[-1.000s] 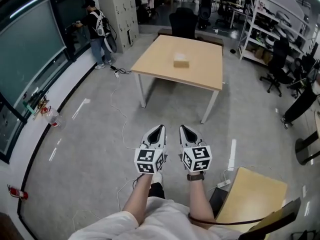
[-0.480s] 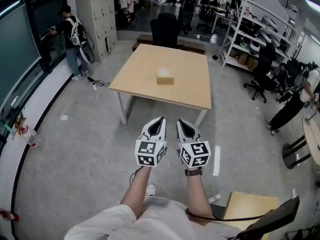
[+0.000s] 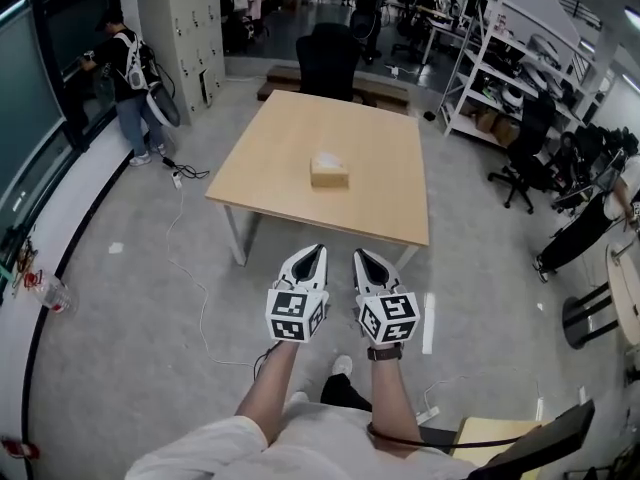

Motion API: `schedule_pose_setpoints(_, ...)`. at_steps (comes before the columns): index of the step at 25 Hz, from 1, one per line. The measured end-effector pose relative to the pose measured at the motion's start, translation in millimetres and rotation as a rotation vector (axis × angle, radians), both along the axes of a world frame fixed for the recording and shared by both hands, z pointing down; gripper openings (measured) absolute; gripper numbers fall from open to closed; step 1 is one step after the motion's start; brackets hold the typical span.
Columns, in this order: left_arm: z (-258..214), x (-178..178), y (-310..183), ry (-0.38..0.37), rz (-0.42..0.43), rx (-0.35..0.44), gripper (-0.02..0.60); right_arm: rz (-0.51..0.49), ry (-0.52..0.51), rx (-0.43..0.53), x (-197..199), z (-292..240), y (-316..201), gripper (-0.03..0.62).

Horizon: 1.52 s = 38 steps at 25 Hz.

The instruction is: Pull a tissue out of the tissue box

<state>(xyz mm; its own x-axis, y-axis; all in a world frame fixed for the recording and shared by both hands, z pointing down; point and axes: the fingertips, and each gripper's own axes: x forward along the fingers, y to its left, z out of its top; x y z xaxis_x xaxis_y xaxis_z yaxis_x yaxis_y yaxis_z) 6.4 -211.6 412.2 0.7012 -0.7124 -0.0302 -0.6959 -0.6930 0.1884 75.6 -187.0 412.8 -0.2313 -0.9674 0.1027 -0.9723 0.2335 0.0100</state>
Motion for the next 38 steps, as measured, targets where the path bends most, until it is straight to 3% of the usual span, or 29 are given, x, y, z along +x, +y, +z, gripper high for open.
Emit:
schedule_pose_setpoints(4, 4.0, 19.3, -53.2, -0.015, -0.004, 0.000, -0.011, -0.017, -0.043, -0.012, 18.0, 9.2, -60.5, 0.002)
schedule_pose_setpoints(8, 3.4, 47.2, -126.4, -0.029, -0.040, 0.007, -0.011, -0.099, -0.110, -0.007, 31.8, 0.7, -134.7, 0.002)
schedule_pose_setpoints(13, -10.4, 96.6, -202.1, -0.059, -0.069, 0.044, -0.011, -0.138, -0.074, 0.051, 77.7, -27.6, -217.1, 0.002)
schedule_pose_setpoints(17, -3.4, 115.3, -251.7, -0.093, -0.113, 0.030, -0.011, -0.187, 0.006, -0.013, 102.8, -4.3, -274.5, 0.002)
schedule_pose_setpoints(21, 18.2, 118.6, -300.4, -0.122, -0.147, -0.012, -0.011, -0.212, -0.056, -0.100, 111.2, 34.6, -322.8, 0.002)
schedule_pose_setpoints(24, 28.3, 116.0, -344.9, -0.115, -0.127, -0.028, -0.011, -0.223, -0.034, -0.100, 101.1, 43.2, -360.3, 0.002)
schedule_pose_setpoints(29, 28.4, 126.4, -436.6, -0.054, -0.057, -0.011, -0.011, -0.114, 0.036, -0.073, 113.6, 38.6, -459.6, 0.002)
schedule_pose_setpoints(34, 15.2, 126.4, -521.2, -0.021, -0.040, 0.042, -0.011, 0.004, 0.091, 0.042, 128.5, 6.8, -534.0, 0.002)
schedule_pose_setpoints(36, 18.1, 130.6, -548.9, -0.023, -0.028, 0.050, -0.011, 0.050, 0.081, 0.038, 143.6, 13.4, -553.3, 0.002)
schedule_pose_setpoints(38, 31.1, 126.4, -570.5, -0.038, -0.027, 0.009, -0.011, 0.065, 0.081, -0.015, 145.2, 30.8, -565.3, 0.002)
